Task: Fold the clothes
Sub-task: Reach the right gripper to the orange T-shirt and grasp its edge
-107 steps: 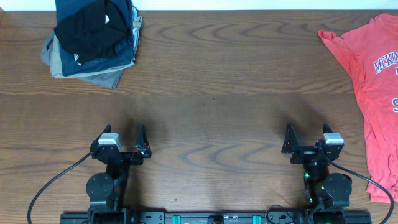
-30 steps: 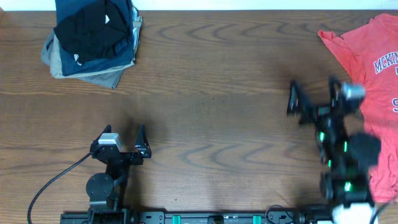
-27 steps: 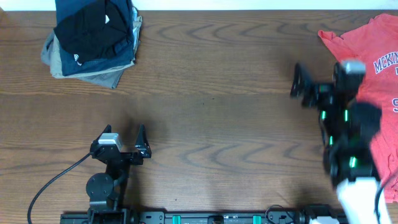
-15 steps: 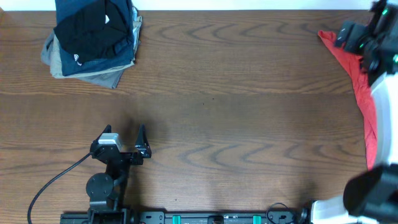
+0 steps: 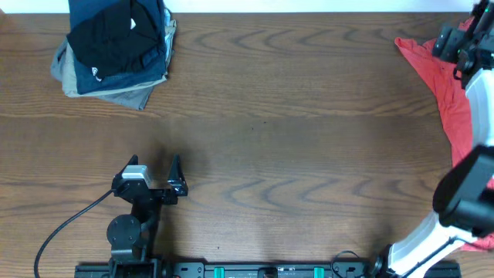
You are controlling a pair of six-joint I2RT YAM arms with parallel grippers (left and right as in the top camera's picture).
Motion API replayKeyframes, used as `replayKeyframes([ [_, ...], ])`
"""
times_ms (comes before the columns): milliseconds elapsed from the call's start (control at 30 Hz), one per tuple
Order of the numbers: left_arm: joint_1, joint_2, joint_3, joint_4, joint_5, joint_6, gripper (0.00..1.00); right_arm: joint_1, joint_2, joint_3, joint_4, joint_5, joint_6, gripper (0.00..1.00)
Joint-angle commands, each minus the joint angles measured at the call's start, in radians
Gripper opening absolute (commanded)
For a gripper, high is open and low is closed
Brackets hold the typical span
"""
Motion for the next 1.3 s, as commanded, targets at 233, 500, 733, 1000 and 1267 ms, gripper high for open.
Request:
replayKeyframes([
  [233, 0.004, -0.007, -0.018, -0.032, 0.014, 0.017, 0.98, -0.061, 0.201, 0.019, 0.08, 0.041, -0.069, 0.89],
  [500, 0.004, -0.007, -0.018, -0.032, 0.015, 0.017, 0.98, -0.063, 0.273, 0.019, 0.139, 0.016, -0.113, 0.8],
  [733, 0.004, -0.007, -0.018, -0.032, 0.015, 0.017, 0.98, -0.062, 0.335, 0.019, 0.187, -0.027, -0.117, 0.74],
  [1000, 0.004, -0.007, -0.018, -0.032, 0.015, 0.017, 0.98, -0.063, 0.34, 0.019, 0.216, -0.061, -0.116, 0.53],
  [1267, 0.004, -0.007, -0.018, -0.032, 0.014, 0.017, 0.98, -0.062, 0.34, 0.019, 0.229, -0.061, -0.116, 0.34],
])
